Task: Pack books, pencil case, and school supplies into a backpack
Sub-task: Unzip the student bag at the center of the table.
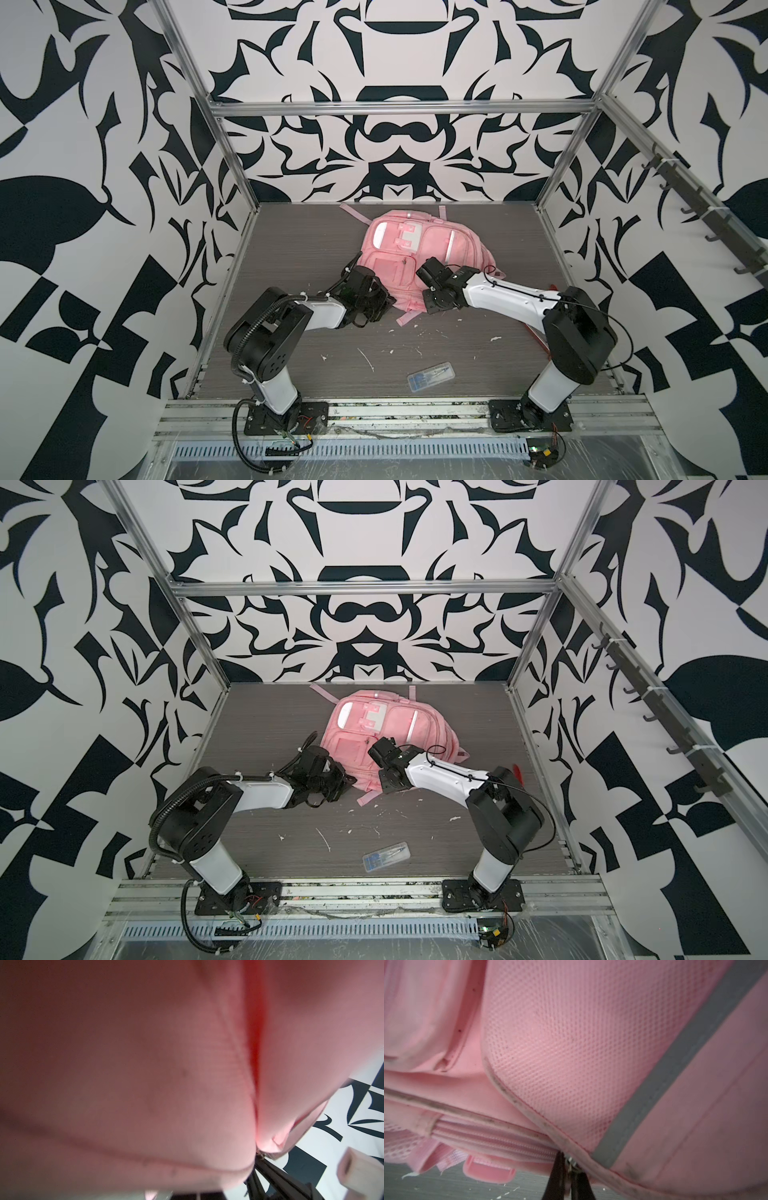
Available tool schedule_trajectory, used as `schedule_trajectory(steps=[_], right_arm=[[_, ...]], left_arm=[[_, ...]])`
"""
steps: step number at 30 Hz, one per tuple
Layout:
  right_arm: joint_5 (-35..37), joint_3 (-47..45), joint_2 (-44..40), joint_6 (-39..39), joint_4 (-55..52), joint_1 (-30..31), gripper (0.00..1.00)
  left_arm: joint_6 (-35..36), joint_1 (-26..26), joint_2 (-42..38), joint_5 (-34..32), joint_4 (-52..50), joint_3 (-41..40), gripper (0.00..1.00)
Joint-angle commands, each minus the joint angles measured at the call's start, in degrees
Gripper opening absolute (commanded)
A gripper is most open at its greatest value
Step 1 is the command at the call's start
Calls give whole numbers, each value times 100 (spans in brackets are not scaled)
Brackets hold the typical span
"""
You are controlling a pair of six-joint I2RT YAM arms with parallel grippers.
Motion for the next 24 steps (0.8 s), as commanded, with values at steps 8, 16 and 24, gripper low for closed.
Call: schedule_trajectory(steps=[8,16,24], right_arm=[[-2002,672,-199,-796,1586,127,23],[-2634,781,-1093,-1455,1137,-23,57],[-3233,20,-2953,-2151,7,138,99]], left_arm=[[39,257,-759,1078,-565,-305,0],[1167,1175,-552,974,-1660,262,6],[3038,1454,-511,1260,-3439,1623,74]])
